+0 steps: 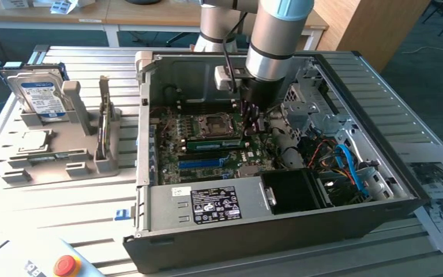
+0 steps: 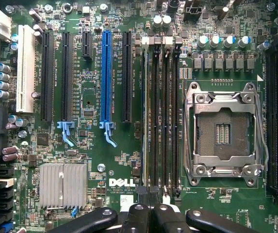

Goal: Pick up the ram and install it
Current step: 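Press down the ram until it locks into place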

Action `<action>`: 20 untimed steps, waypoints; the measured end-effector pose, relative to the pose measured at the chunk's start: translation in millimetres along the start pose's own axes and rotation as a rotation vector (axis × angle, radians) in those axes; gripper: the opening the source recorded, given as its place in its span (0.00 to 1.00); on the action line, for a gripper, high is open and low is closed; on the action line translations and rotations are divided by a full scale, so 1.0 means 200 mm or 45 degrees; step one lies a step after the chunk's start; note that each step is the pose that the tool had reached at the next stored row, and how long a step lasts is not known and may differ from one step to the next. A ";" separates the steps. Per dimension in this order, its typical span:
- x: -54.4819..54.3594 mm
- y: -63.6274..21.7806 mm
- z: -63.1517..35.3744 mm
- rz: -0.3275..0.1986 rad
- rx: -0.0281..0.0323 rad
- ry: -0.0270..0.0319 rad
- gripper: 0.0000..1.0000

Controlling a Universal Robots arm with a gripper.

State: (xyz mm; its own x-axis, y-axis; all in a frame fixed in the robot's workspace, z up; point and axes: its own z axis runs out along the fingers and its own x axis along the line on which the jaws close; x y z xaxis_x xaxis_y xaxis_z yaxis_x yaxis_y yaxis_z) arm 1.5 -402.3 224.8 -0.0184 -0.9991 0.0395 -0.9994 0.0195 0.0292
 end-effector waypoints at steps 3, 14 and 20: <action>0.00 0.000 0.003 0.000 0.0003 -0.0005 0.10; 0.00 0.000 0.015 0.000 0.0001 0.0001 0.10; 0.00 0.000 0.016 0.000 0.0001 -0.0002 0.10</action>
State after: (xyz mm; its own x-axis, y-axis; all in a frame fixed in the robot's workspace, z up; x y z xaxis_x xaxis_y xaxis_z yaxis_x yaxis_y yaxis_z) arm 1.5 -402.4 221.7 -0.0184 -0.9991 0.0393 -0.9994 0.0196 0.0292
